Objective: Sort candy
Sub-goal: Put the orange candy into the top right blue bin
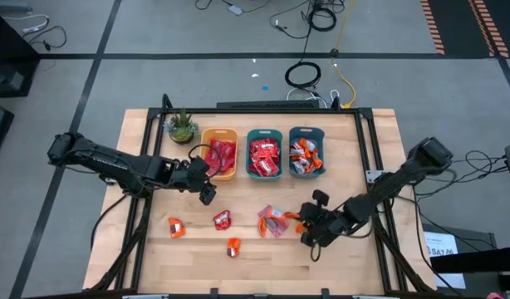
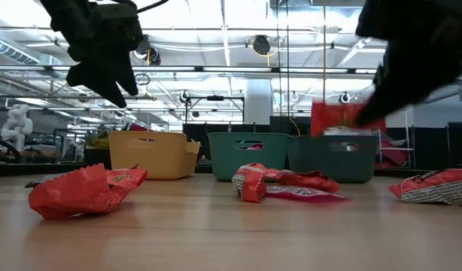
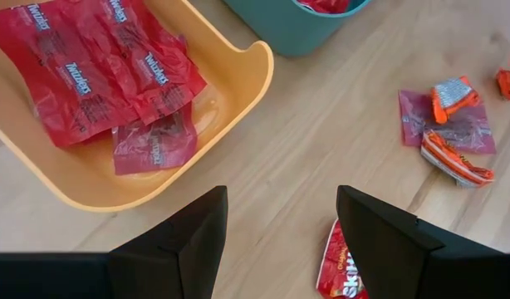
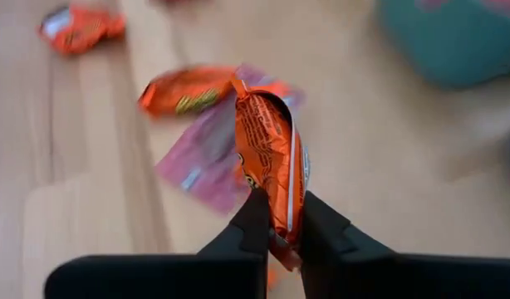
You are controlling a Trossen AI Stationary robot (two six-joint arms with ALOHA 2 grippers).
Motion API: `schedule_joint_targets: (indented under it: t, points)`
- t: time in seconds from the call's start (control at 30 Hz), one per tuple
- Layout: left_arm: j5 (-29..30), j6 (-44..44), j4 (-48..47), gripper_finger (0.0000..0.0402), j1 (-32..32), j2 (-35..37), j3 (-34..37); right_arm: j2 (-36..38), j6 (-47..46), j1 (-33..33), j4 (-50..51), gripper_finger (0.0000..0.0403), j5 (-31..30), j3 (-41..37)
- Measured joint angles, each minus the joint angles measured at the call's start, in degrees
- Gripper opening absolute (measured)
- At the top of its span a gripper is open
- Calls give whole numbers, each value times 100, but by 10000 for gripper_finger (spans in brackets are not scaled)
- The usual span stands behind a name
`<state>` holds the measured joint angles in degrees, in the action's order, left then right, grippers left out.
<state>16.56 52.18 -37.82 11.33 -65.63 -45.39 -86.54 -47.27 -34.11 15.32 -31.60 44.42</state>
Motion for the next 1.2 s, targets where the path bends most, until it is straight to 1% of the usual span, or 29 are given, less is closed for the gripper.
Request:
schedule_joint_targets:
  t: [0.1,0.2,0.27,0.33,0.43,0.5,0.63,0.7,0.77,0.93,1.2]
  points:
    - [-2,-2,4,235,0,0,0,677,2,35,562,17,-504,0]
    - [-2,-2,4,235,0,0,0,1318,9,209,937,16,-1070,0]
    - [-2,-2,4,235,0,0,0,1707,81,425,1102,15,-1263,0]
    - [-4,-2,2,235,0,0,0,2024,226,724,1255,14,-1324,0]
    - [-4,-2,3,235,0,0,0,2374,387,1351,1451,13,-1279,0]
    - [-4,-2,4,235,0,0,0,2515,492,1845,1532,13,-1090,0]
    - [-4,-2,2,235,0,0,0,2550,609,2832,1583,13,-709,0]
    - [-4,-4,2,235,0,0,0,2550,519,3241,1590,14,-663,0]
    - [-4,-4,1,235,0,0,0,2548,464,3586,1586,19,-492,0]
    - [-6,-4,0,235,2,0,0,2548,307,4064,1588,54,-239,0]
    - [-6,-6,0,235,4,0,0,2548,292,4235,1595,145,-104,0]
